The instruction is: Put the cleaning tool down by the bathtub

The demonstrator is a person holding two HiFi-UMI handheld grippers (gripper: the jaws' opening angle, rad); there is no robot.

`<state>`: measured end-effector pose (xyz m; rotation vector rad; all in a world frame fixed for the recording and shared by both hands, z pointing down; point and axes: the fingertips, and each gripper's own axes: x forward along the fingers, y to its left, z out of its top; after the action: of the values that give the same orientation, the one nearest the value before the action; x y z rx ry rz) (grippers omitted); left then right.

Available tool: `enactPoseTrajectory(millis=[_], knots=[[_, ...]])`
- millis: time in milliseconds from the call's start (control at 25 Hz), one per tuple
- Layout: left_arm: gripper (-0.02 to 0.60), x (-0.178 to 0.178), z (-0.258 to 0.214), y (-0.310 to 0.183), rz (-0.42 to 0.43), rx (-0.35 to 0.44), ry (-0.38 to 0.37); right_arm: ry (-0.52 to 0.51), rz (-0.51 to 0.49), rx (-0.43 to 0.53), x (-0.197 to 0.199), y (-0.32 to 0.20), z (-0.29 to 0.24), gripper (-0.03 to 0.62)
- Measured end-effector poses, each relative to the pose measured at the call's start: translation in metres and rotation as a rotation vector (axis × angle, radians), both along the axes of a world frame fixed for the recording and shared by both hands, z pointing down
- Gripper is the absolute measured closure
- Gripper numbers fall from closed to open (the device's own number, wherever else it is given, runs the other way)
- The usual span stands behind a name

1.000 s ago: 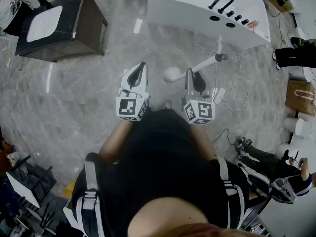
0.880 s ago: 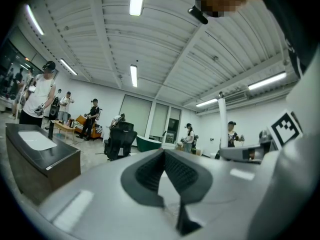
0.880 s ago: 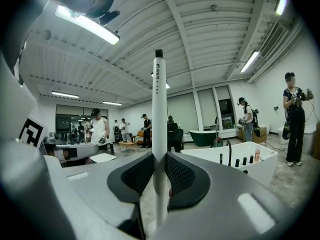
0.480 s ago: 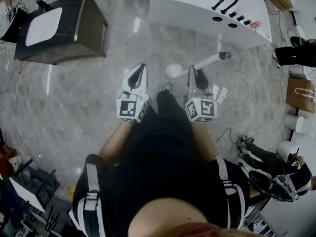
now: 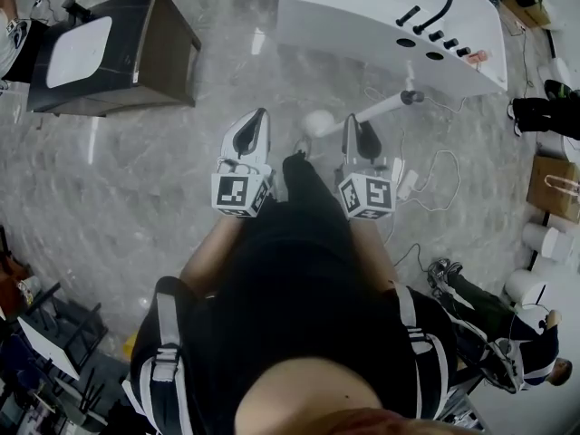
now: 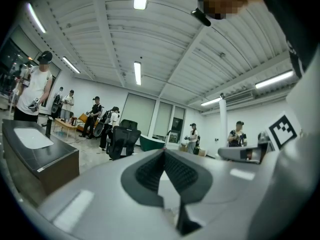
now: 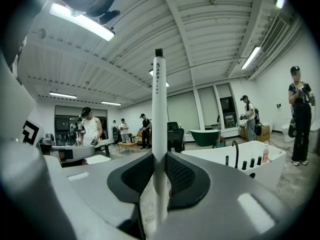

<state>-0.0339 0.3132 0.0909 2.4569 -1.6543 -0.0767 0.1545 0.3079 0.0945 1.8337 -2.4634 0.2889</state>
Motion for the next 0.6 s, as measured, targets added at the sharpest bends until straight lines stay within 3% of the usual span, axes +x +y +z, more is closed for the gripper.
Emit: enactPoseTrajectory(millis=[600], knots=[[0.572,0.055,0.006,-0.122,-0.078,0.001,-0.052,-0.013,-0.093,-0.010,0.047,-0.131,0.018,0.516]])
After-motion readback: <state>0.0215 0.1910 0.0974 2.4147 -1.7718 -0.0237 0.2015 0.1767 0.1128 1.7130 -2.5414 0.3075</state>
